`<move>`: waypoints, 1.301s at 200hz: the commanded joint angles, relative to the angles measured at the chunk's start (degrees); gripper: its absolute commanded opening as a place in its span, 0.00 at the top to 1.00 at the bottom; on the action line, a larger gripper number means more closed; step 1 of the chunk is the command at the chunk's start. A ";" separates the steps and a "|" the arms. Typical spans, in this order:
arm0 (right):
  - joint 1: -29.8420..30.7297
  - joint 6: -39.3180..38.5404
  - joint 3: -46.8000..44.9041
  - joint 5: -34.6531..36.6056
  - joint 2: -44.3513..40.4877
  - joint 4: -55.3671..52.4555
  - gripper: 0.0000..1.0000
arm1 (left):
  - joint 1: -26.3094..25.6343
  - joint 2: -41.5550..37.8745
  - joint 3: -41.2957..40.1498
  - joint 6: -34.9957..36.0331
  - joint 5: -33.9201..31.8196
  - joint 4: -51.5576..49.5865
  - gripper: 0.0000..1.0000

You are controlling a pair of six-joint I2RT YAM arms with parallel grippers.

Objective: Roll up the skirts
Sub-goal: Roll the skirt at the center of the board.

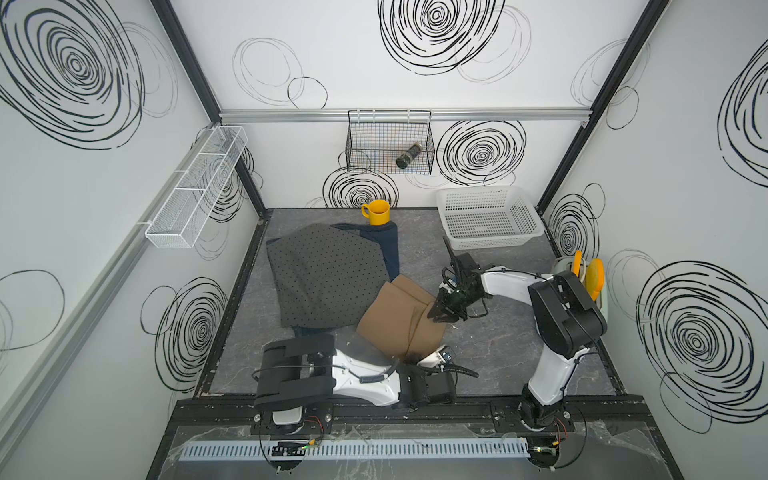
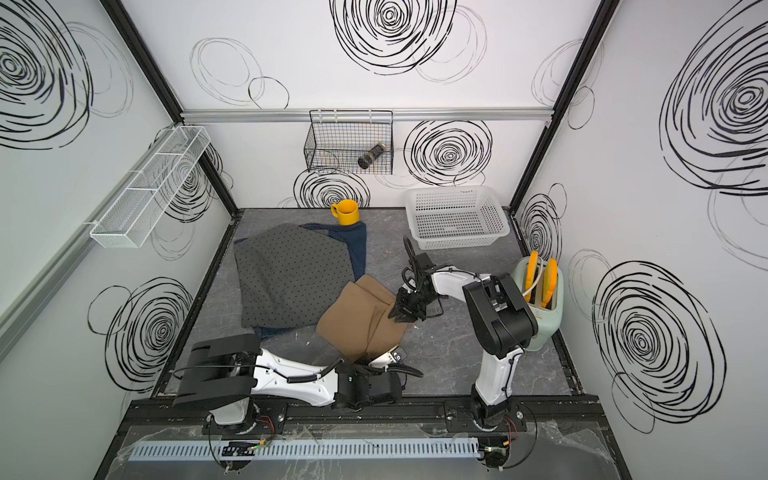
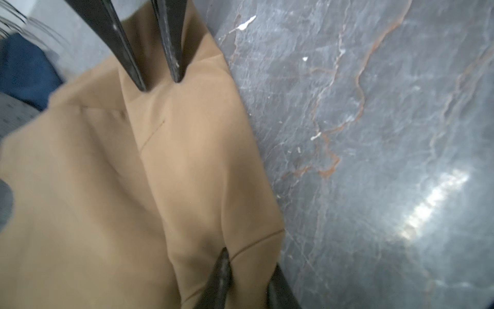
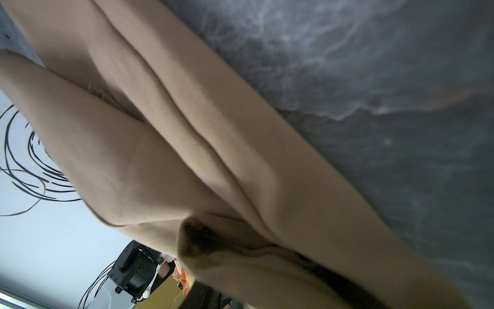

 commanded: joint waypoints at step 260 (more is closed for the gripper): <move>9.34 4.26 -11.45 9.04 -15.37 4.82 0.33 | 18.46 -20.00 -37.40 -25.52 45.33 64.57 1.00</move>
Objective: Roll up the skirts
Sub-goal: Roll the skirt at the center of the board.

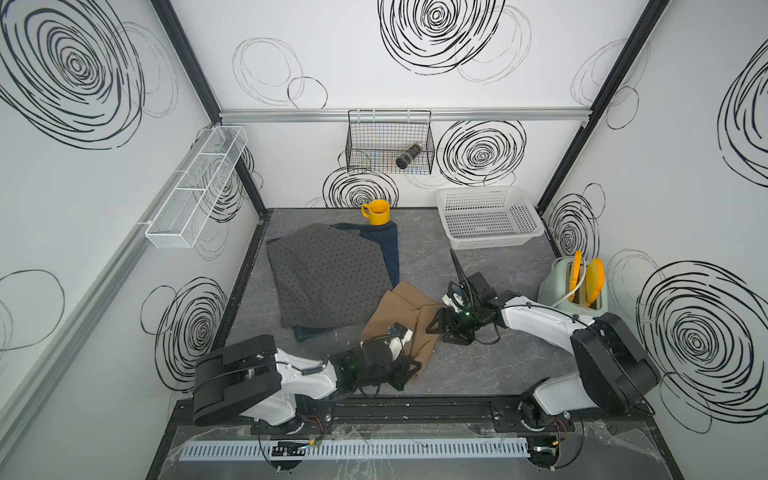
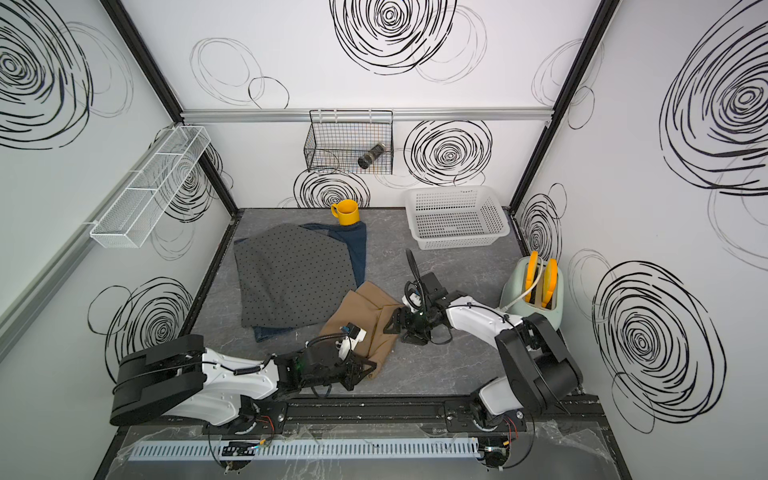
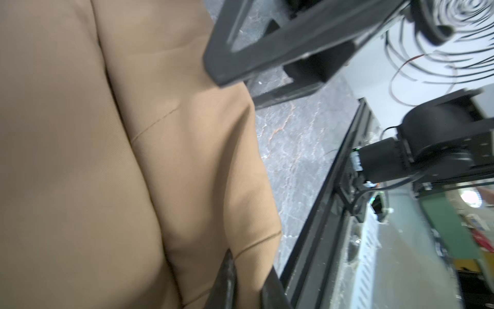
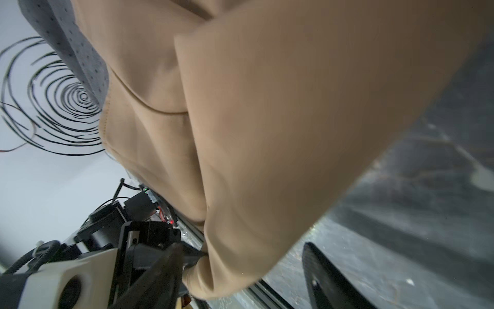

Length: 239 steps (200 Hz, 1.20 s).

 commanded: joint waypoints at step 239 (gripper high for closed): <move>1.59 3.79 17.91 43.44 12.55 -47.35 1.00 | 6.62 3.45 18.95 -5.75 -9.61 -27.65 0.82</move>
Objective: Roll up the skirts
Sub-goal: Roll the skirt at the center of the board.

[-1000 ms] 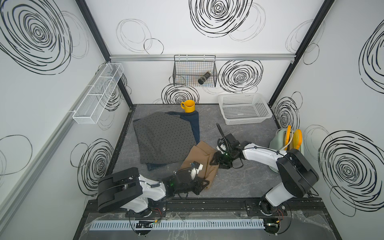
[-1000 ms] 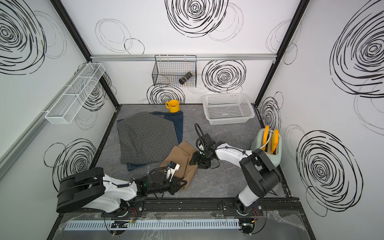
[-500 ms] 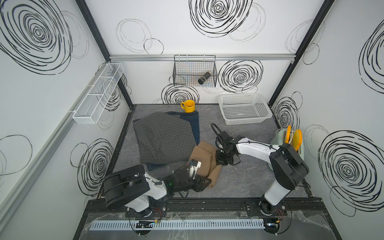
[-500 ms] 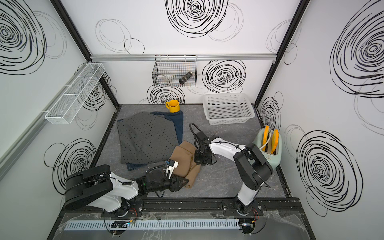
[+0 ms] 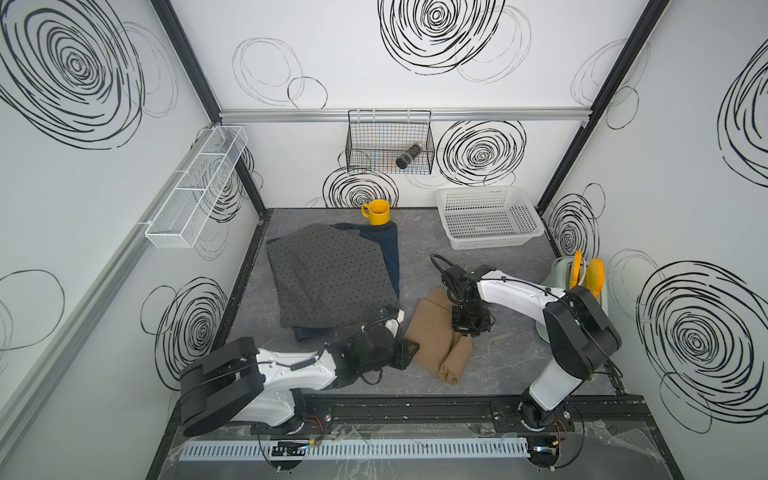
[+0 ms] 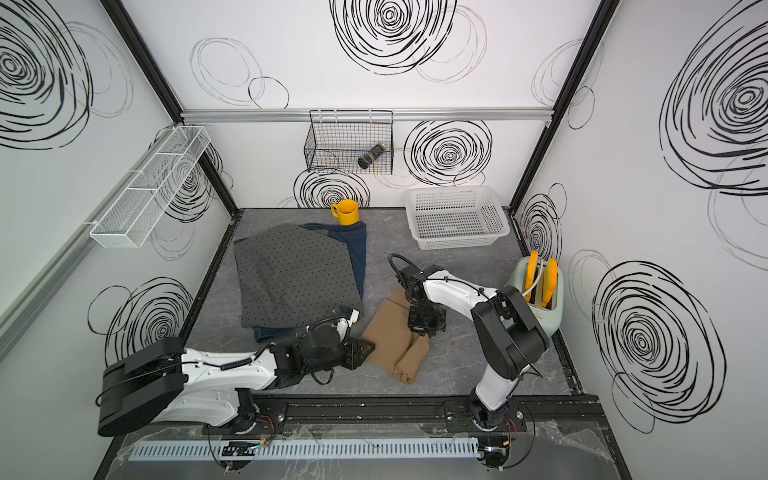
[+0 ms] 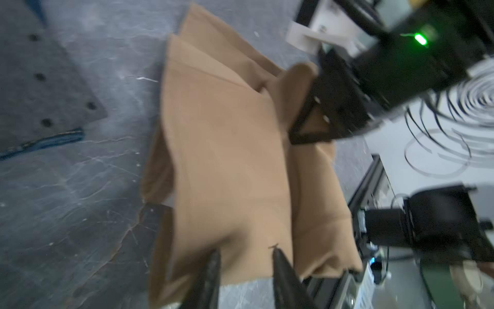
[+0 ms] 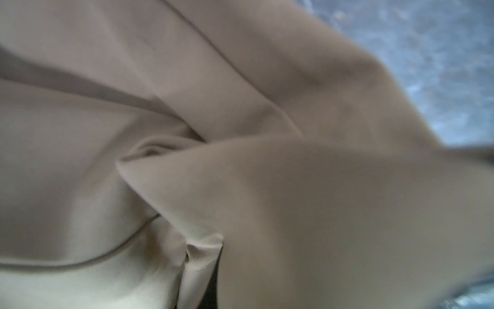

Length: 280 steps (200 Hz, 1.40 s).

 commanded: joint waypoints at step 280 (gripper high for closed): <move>2.39 5.79 21.90 -3.89 23.63 -7.18 1.00 | -17.76 5.82 13.23 21.31 -12.03 -4.81 0.14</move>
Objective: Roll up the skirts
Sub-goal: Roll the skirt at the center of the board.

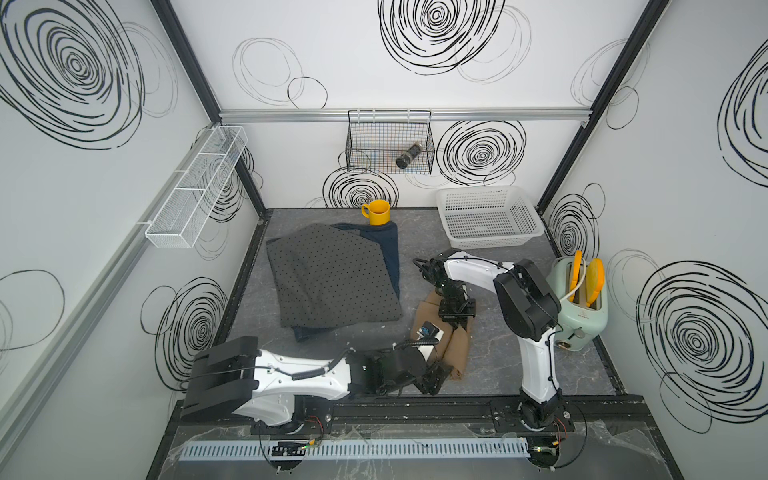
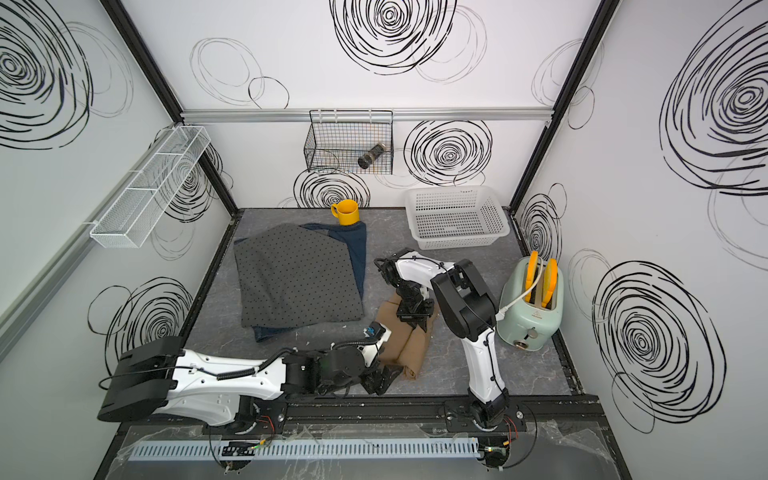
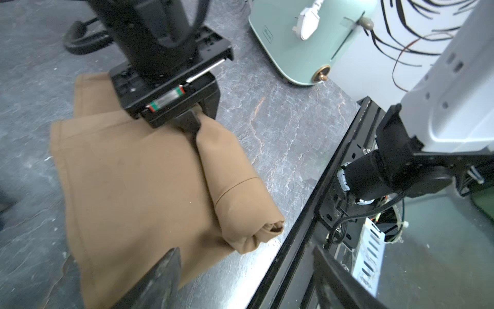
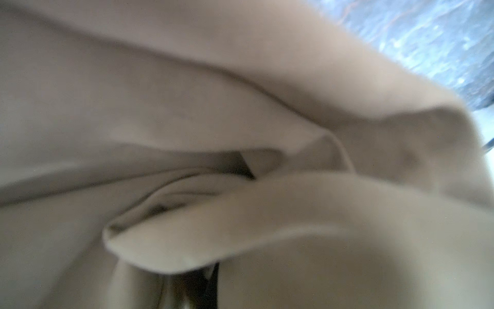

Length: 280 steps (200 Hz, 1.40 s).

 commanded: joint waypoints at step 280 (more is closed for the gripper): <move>0.61 -1.93 -4.70 -6.02 -2.80 13.91 0.95 | 4.16 20.89 12.16 -3.78 0.51 -1.15 1.00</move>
